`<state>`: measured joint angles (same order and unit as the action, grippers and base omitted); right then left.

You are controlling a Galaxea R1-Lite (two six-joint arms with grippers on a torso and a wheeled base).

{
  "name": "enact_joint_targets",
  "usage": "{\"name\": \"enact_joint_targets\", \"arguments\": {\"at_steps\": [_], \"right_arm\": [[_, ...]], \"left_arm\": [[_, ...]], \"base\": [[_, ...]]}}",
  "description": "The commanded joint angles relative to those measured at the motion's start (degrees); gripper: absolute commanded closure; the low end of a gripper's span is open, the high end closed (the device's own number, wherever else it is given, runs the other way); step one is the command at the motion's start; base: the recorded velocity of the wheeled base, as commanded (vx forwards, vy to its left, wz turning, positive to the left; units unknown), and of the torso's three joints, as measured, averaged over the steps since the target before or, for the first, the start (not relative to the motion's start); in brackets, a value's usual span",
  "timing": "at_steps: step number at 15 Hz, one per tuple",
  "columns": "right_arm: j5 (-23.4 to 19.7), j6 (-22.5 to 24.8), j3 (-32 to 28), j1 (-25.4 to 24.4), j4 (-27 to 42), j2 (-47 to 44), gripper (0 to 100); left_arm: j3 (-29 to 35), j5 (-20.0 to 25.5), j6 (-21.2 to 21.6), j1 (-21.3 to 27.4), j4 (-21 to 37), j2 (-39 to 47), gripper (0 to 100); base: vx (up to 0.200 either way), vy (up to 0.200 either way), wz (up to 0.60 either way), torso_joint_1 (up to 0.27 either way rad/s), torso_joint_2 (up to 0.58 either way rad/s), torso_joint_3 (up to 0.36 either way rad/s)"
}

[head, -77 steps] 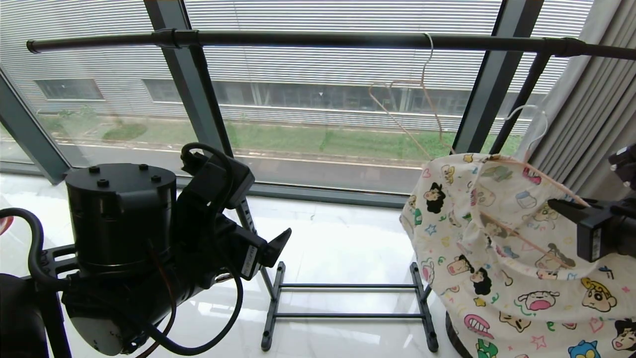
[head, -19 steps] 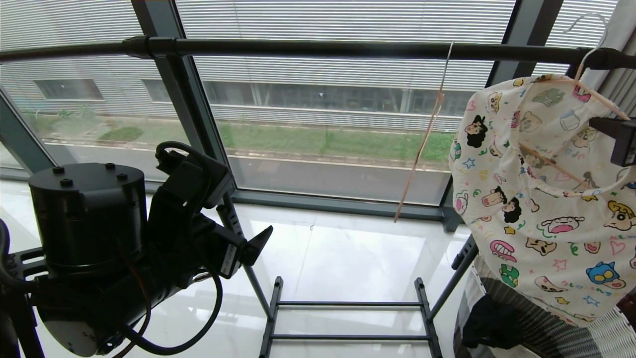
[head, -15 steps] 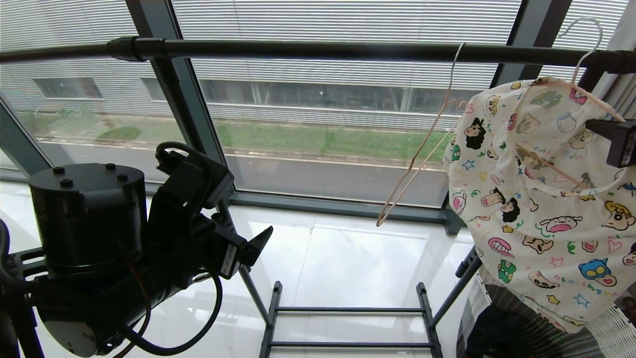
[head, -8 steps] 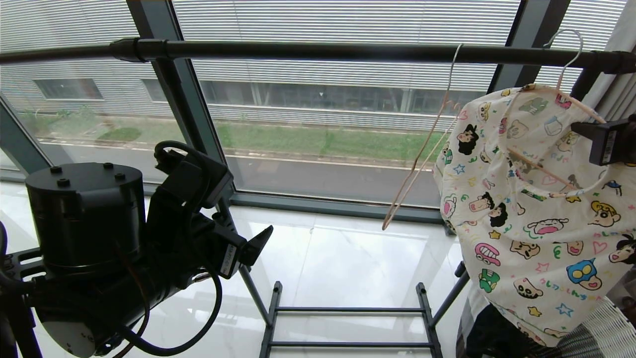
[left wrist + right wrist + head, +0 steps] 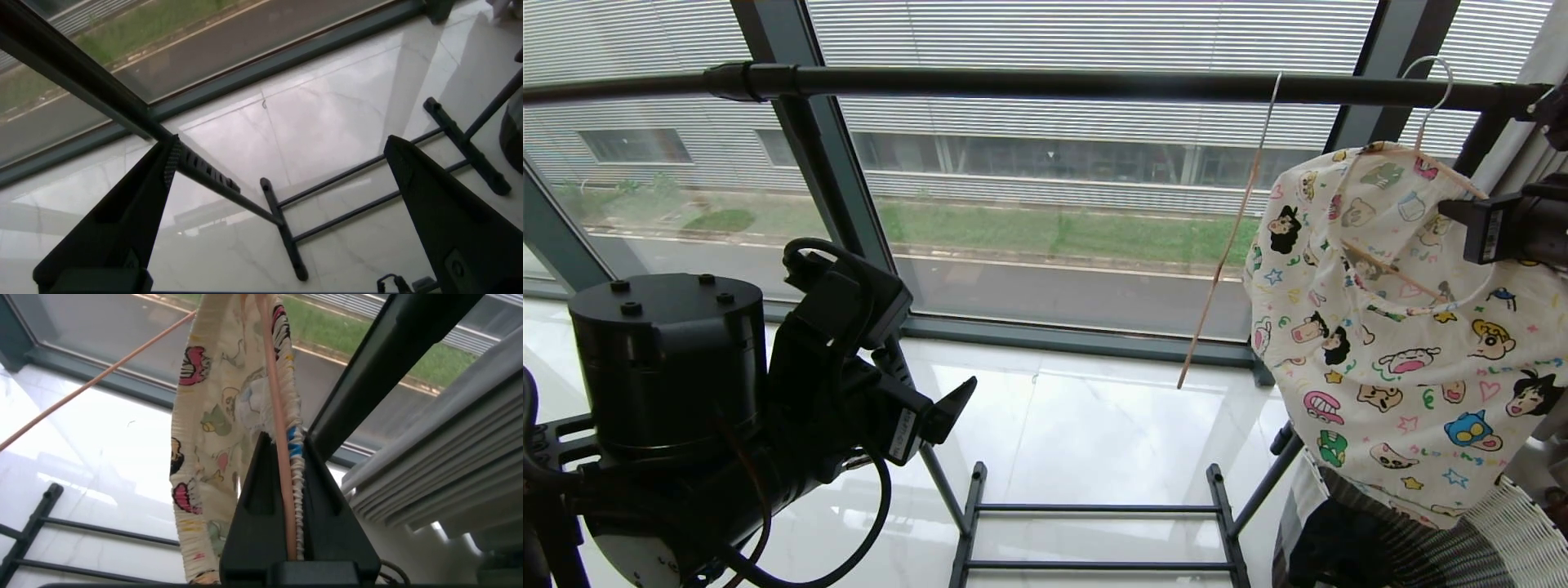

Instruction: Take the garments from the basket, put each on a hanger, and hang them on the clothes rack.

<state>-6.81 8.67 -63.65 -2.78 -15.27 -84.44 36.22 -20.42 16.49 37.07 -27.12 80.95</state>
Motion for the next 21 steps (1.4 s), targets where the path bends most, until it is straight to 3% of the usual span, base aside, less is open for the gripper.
{"name": "enact_joint_targets", "arguments": {"at_steps": [1, 6, 7, 12, 16, 21], "right_arm": [[-0.04, 0.03, -0.07, -0.03, -0.02, -0.46, 100], [0.13, 0.03, -0.51, -0.03, 0.07, -0.81, 100], [0.66, 0.03, -0.51, -0.12, 0.16, -0.81, 0], [1.63, 1.79, 1.95, -0.12, 1.21, 3.06, 0], [5.23, 5.13, 3.00, 0.05, 8.33, 9.21, 0], [3.47, 3.64, 2.65, -0.03, 3.23, 9.65, 0]], "left_arm": [[-0.01, -0.06, 0.03, 0.02, -0.03, 0.18, 0], [-0.01, -0.06, -0.06, 0.02, -0.03, 0.35, 0], [-0.01, -0.06, -0.06, 0.02, -0.03, 0.35, 0], [-0.01, -0.06, -0.06, -0.42, -0.03, 0.18, 0], [-0.18, -0.06, -0.15, -2.18, -0.03, -0.09, 0], [-0.10, -0.06, -0.41, -2.79, -0.03, -0.09, 0]], "base": [[0.000, 0.000, 0.00, 0.000, 0.00, 0.000], [0.000, 0.000, 0.00, 0.000, 0.00, 0.000], [0.000, 0.000, 0.00, 0.000, 0.00, 0.000], [0.000, 0.000, 0.00, 0.000, 0.00, 0.000], [-0.100, 0.000, 0.00, 0.001, 0.00, 0.002], [-0.200, 0.000, 0.00, -0.002, 0.00, 0.002]]}}
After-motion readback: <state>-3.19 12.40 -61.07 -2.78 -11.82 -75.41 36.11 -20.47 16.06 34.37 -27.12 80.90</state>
